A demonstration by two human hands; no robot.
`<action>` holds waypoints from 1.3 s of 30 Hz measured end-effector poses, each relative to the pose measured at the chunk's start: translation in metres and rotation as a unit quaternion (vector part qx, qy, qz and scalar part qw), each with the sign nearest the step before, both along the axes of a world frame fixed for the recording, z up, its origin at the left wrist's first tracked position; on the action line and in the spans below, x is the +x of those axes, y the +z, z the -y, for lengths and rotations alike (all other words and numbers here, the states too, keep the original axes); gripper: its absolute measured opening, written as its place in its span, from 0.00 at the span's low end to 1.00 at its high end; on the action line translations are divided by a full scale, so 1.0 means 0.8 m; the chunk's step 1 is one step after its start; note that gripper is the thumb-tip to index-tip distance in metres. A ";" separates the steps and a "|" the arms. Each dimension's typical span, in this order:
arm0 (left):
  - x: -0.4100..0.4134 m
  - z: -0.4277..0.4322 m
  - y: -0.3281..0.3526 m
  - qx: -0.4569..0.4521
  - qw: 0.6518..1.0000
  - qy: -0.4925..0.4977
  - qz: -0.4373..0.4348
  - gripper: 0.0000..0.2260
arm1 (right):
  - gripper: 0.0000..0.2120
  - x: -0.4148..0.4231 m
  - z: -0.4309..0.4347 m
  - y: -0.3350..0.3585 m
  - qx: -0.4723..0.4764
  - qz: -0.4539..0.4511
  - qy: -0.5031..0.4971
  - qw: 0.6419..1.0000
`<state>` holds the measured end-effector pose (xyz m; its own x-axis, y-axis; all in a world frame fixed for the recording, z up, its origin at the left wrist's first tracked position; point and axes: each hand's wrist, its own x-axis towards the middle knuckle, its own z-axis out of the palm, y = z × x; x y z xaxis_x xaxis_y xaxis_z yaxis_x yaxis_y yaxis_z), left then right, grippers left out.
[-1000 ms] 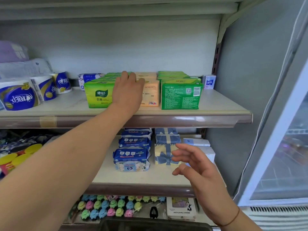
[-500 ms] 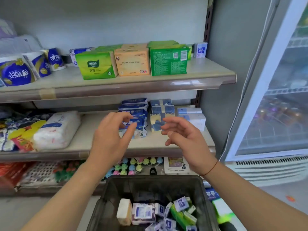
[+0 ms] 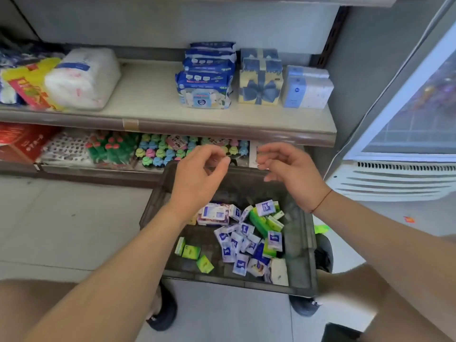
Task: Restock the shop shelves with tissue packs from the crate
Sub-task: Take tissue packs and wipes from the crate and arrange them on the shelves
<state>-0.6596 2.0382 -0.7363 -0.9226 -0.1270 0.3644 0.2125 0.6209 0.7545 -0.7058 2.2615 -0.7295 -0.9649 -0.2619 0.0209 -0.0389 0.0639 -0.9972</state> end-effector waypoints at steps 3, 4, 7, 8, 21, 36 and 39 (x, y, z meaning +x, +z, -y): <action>0.005 0.006 -0.043 -0.018 0.999 0.000 0.029 0.02 | 0.15 0.007 0.000 -0.042 0.063 0.028 0.011 0.998; 0.005 0.009 -0.059 -0.027 0.999 0.000 0.039 0.02 | 0.14 0.009 0.000 -0.056 0.086 0.042 0.012 0.995; 0.004 0.013 -0.111 -0.055 0.994 -0.009 0.090 0.02 | 0.11 0.011 0.002 -0.096 0.173 0.080 0.028 0.981; 0.002 0.014 -0.128 -0.068 0.992 -0.015 0.107 0.03 | 0.10 0.008 0.000 -0.109 0.198 0.094 0.039 0.975; -0.010 0.043 -0.287 -0.177 0.931 -0.012 0.318 0.09 | 0.12 -0.026 0.011 -0.277 0.468 0.212 0.099 0.852; -0.069 0.073 -0.374 -0.258 0.865 0.141 0.406 0.31 | 0.28 -0.023 0.063 -0.402 0.665 0.144 0.081 0.729; -0.073 0.087 -0.383 -0.244 0.866 0.135 0.415 0.37 | 0.36 -0.033 0.063 -0.407 0.618 0.142 0.047 0.772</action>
<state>-0.7181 1.9684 -1.0424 -0.8526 -0.3976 -0.3390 -0.4806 0.8513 0.2103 -0.7321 2.2115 -1.0552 -0.8607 0.0190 -0.5088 0.1074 0.9836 -0.1451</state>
